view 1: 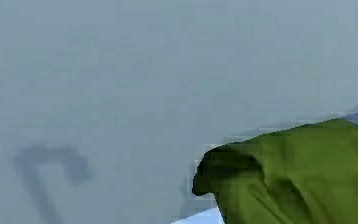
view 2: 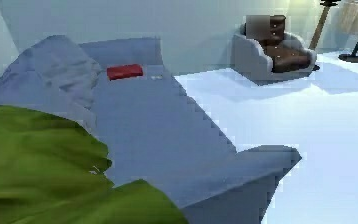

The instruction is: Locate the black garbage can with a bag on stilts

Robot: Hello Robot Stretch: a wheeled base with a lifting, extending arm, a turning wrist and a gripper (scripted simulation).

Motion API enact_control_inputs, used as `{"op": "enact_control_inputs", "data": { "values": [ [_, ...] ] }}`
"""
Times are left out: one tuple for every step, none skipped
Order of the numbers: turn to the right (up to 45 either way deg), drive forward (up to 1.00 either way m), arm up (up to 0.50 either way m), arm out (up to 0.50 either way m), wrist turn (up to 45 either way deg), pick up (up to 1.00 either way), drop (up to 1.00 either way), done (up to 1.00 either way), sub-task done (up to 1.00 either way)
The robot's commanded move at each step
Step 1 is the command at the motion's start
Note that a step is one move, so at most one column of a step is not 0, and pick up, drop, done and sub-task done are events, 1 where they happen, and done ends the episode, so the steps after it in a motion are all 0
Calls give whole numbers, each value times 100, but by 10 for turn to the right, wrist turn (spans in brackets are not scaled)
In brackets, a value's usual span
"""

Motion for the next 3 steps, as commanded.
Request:
{"op": "enact_control_inputs", "data": {
  "values": [
    [-450,0,0,0,0,0,0,0,0],
    [-300,0,0,0,0,0,0,0,0],
    [0,0,0,0,0,0,0,100,0]
  ]
}}
